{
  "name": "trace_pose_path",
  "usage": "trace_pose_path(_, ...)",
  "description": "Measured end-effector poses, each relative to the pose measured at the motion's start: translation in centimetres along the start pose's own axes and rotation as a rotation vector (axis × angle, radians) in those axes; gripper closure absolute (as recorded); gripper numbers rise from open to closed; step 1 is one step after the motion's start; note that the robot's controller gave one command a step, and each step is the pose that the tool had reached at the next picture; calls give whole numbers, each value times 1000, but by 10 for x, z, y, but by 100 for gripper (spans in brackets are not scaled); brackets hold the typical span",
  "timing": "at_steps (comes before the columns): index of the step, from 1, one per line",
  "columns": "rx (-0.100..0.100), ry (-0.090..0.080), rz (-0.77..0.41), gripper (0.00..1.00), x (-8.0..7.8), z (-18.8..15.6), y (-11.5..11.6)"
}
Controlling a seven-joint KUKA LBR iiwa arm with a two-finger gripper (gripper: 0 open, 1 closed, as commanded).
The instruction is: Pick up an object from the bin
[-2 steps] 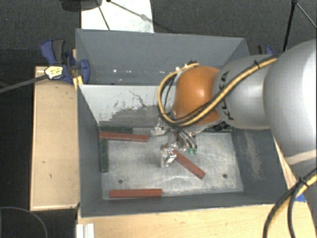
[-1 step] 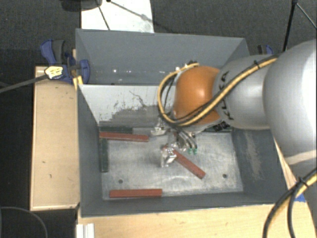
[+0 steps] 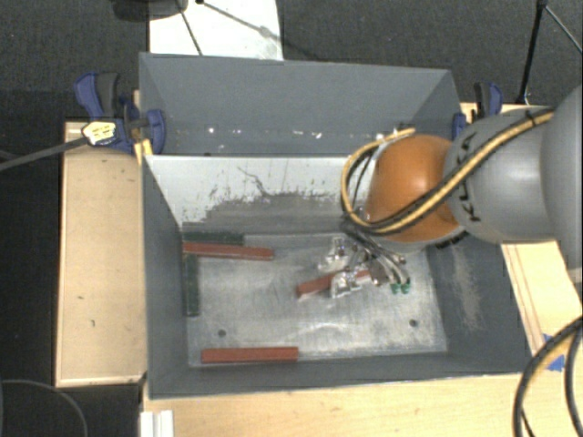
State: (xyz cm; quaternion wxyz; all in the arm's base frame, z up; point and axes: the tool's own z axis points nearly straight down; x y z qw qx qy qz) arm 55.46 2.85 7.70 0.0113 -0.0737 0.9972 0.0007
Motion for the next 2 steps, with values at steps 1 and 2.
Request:
trace_pose_path(1, 0, 0, 1, 100, 0, 0, 0)
trace_pose_path(2, -1, 18, -78, 100, -3, -142, 11)
